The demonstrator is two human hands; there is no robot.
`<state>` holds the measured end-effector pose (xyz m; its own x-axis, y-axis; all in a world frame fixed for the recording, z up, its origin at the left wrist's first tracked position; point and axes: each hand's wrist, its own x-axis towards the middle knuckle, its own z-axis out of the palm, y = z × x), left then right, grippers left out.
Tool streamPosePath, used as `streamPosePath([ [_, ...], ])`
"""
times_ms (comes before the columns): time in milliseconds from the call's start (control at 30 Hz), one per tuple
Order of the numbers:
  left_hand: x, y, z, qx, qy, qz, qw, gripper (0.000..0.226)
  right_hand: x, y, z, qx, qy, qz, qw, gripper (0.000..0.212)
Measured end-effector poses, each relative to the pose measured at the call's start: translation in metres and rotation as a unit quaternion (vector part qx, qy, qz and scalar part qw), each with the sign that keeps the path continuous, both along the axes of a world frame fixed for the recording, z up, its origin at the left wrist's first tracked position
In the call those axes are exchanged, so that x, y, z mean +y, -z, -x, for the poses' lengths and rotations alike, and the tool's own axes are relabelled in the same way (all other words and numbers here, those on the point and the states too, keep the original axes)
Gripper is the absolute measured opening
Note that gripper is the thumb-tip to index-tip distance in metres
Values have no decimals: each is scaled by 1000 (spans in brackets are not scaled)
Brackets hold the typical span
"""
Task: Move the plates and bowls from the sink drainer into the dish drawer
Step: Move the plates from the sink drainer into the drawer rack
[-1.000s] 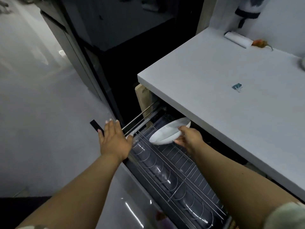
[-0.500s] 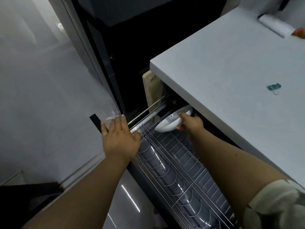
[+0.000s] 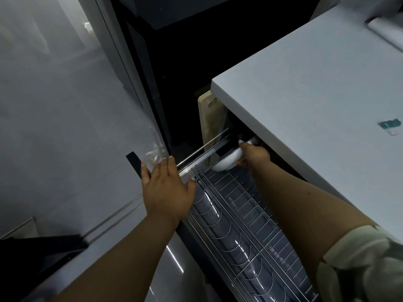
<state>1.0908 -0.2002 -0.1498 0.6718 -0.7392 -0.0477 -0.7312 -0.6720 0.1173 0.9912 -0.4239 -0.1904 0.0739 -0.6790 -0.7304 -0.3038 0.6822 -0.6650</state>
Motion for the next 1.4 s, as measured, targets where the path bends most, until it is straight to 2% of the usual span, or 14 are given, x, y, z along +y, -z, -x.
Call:
streamPosePath([
  [100, 1, 1, 0, -1, 1, 6, 1000, 78, -2, -2, -10, -12, -8, 2, 1000, 33],
  [233, 1, 1, 0, -1, 0, 6, 1000, 77, -5, 1, -18, -19, -18, 1, 1000, 33],
  [400, 1, 1, 1, -4, -2, 8, 1000, 77, -15, 6, -28, -16, -33, -1, 999, 56],
  [533, 1, 1, 0, -2, -7, 13, 1000, 76, -16, 7, -32, -10, -64, 0, 998, 41],
  [800, 0, 0, 1, 0, -9, 15, 1000, 77, -18, 10, -32, 50, -106, 17, 993, 73],
  [1000, 1, -1, 2, 1, -10, 16, 1000, 77, -16, 13, -24, 55, -149, 49, 986, 64],
  [1133, 1, -1, 2, -3, -9, 15, 1000, 76, -14, 14, -20, 57, -158, 47, 985, 42],
  [1200, 1, 0, 2, -9, -5, 16, 1000, 75, -14, 12, -19, 47, -157, 43, 986, 43],
  [1300, 1, 2, 2, -13, -3, 16, 1000, 75, -18, 10, -19, 105, -205, 72, 970, 65],
  [1400, 1, 2, 2, -14, -3, 21, 1000, 75, -17, 0, -24, 179, -255, 99, 945, 69],
])
